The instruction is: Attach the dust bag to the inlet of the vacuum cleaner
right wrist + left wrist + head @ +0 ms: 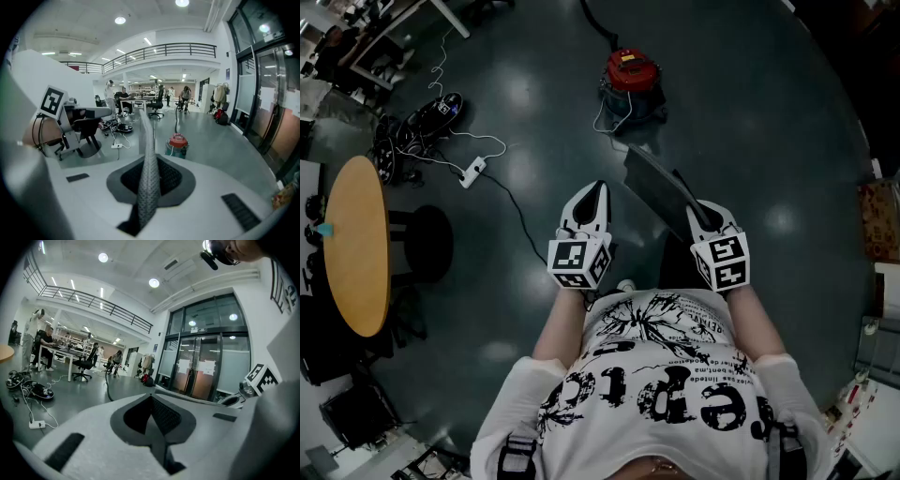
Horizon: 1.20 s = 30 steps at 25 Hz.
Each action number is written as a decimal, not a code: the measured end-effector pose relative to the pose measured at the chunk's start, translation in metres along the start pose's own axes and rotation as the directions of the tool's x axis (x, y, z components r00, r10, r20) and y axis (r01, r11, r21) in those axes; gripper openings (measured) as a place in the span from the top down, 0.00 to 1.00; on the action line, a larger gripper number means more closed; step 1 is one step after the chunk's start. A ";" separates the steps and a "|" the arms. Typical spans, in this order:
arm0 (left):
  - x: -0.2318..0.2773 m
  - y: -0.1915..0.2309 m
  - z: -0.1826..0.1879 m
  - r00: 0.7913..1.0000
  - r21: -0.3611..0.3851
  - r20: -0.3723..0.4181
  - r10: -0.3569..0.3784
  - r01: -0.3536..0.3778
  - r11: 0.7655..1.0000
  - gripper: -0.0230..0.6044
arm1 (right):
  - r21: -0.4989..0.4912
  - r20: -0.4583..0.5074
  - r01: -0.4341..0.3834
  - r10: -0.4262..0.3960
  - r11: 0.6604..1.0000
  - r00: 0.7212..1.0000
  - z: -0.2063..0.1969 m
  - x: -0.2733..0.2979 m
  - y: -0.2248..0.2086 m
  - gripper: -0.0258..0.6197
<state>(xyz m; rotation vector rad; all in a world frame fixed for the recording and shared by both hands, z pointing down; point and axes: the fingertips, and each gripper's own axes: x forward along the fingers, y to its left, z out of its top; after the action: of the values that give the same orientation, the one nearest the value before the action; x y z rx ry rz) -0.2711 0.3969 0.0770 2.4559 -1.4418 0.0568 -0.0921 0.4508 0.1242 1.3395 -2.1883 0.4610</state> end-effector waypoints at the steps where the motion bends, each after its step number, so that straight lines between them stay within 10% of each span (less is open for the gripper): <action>1: 0.019 -0.001 0.000 1.000 0.000 -0.002 0.017 -0.017 1.000 0.96 | -0.005 0.000 -0.010 0.010 1.000 1.000 0.004 0.008 -0.019 0.93; 15: 0.258 -0.062 0.037 0.992 0.023 0.011 0.123 -0.123 0.992 0.96 | -0.109 -0.057 -0.211 0.205 0.972 0.977 0.067 0.097 -0.259 0.93; 24: 0.322 -0.012 0.015 0.978 0.012 -0.094 0.187 -0.187 0.982 0.96 | -0.118 -0.131 -0.255 0.239 0.960 0.962 0.084 0.176 -0.304 0.93; 30: 0.390 0.049 0.018 0.980 0.050 -0.164 0.109 -0.102 0.993 0.96 | -0.080 -0.187 -0.276 0.258 0.958 0.948 0.110 0.258 -0.303 0.93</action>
<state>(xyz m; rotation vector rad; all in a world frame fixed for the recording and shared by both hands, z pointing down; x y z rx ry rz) -0.1214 0.0388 0.1417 2.3415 -1.5099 0.3102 0.0549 0.0715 0.1943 0.9133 -2.2206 0.5338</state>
